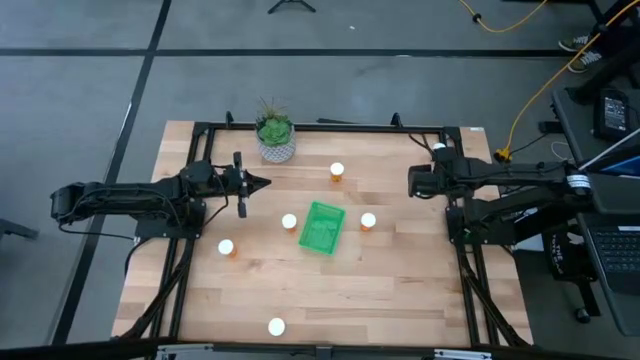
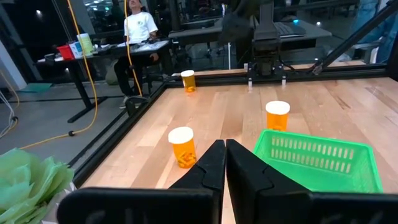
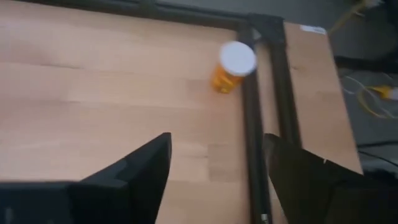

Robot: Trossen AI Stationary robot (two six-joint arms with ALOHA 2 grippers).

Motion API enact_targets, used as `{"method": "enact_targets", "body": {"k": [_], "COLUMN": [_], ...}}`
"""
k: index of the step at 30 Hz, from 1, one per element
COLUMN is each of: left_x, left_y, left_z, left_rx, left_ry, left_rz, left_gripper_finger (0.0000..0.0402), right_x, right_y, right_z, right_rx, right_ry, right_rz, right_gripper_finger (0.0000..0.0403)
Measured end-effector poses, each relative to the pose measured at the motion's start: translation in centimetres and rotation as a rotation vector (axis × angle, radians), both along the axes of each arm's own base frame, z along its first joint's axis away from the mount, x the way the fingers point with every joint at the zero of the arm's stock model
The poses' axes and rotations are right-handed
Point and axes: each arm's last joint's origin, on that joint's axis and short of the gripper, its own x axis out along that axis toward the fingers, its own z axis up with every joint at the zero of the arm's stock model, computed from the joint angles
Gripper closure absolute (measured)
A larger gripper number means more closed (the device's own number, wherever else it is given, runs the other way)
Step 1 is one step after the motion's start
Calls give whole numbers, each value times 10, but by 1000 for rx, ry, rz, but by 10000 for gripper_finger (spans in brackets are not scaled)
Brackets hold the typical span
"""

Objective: Pick and place pill bottles into a basket
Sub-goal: Put the orange pill bottle into the green basket

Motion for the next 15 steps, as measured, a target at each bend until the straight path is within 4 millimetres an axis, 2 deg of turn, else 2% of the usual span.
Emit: {"method": "enact_targets", "body": {"k": [6, 15], "left_x": [0, 0], "left_y": [0, 0], "left_z": [0, 2], "left_rx": [0, 13], "left_ry": [0, -14], "left_rz": [0, 0], "left_gripper_finger": [392, 389], "right_x": [-8, -19], "right_y": [-14, -36], "right_z": [-34, -52], "right_rx": [12, -15], "right_ry": [-3, -60], "right_rz": [-68, -67], "right_gripper_finger": [142, 142]}}
